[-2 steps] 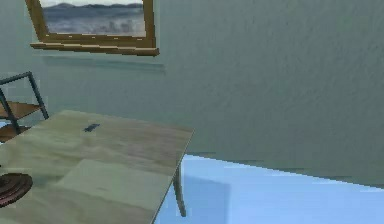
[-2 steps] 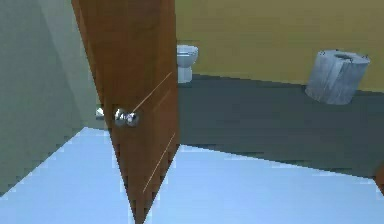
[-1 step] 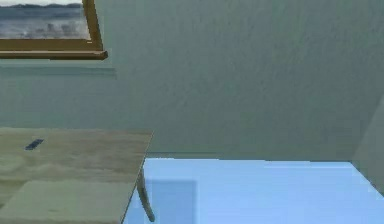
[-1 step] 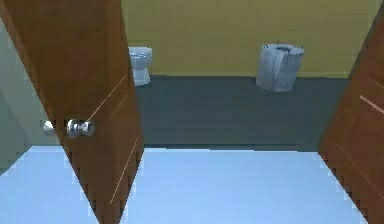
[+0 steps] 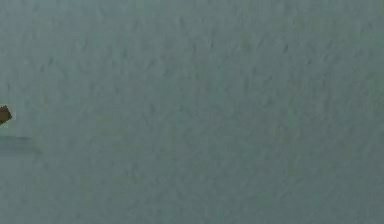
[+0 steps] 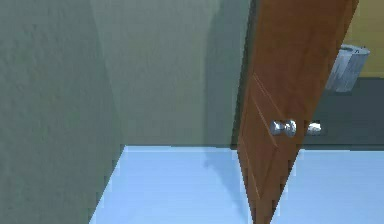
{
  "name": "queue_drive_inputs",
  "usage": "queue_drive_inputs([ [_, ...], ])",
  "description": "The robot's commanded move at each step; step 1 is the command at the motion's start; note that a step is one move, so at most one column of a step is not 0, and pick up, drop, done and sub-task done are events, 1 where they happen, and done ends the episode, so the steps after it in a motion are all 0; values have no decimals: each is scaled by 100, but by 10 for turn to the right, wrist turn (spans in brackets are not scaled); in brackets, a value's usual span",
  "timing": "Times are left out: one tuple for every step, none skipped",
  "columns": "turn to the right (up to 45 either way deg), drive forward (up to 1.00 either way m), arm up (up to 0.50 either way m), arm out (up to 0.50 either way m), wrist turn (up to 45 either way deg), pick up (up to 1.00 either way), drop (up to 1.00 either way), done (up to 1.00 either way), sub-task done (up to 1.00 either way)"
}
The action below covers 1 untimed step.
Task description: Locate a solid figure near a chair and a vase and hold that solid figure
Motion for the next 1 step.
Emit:
queue_drive_inputs([
  [90, 0, 0, 0, 0, 0, 0, 0, 0],
])
